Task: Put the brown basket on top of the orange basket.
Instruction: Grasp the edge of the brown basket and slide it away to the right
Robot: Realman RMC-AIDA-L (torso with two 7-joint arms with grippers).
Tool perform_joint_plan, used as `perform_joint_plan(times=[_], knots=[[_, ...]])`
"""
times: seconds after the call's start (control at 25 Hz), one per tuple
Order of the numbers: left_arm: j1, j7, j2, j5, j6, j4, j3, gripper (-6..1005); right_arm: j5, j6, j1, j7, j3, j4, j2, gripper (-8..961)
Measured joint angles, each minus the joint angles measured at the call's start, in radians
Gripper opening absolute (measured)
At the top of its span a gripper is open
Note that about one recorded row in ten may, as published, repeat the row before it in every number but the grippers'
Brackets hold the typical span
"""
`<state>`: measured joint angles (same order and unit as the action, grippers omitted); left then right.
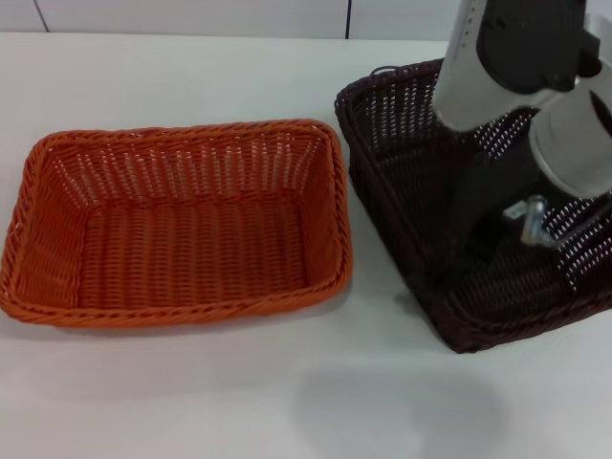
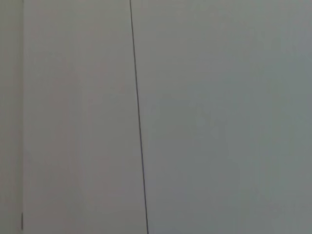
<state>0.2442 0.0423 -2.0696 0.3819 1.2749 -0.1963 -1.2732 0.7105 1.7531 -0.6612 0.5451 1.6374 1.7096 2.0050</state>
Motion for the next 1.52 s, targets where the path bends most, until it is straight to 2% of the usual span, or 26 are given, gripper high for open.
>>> perform_joint_plan(times=[0.12,0.28,0.44,0.6,0.68,0.84,1.12,1.52], knots=[[0.001,0.000,0.000,0.000,-0.004,0.000,0.000,766,-0.010,0.001,-0.003,-0.009,-0.015,-0.007,0.001,816],[0.001,0.001,0.000,0.000,-0.015,0.001,-0.001,766,0.103,0.004,-0.002,-0.007,0.022,-0.019,-0.027,816],[-0.001,0.001,0.000,0.000,-0.016,0.001,-0.005,766,0.122,0.005,0.010,-0.009,0.053,-0.003,-0.036,815],[-0.006,0.002,0.000,-0.004,-0.019,0.002,-0.008,766,0.091,0.005,0.038,-0.021,0.059,0.043,-0.032,815],[-0.006,0.002,0.000,-0.004,-0.019,0.002,-0.009,766,0.027,0.001,0.055,-0.052,0.032,0.063,-0.018,815],[-0.006,0.002,0.000,-0.007,-0.026,0.002,-0.009,766,0.017,0.002,0.081,-0.054,0.007,0.066,-0.010,815],[-0.004,0.002,-0.001,-0.009,-0.046,0.004,-0.019,765,0.049,0.009,0.159,-0.087,0.056,0.206,-0.017,815],[-0.009,0.002,-0.003,-0.009,-0.048,0.013,-0.026,765,0.048,0.012,0.232,-0.110,0.099,0.241,-0.029,816]])
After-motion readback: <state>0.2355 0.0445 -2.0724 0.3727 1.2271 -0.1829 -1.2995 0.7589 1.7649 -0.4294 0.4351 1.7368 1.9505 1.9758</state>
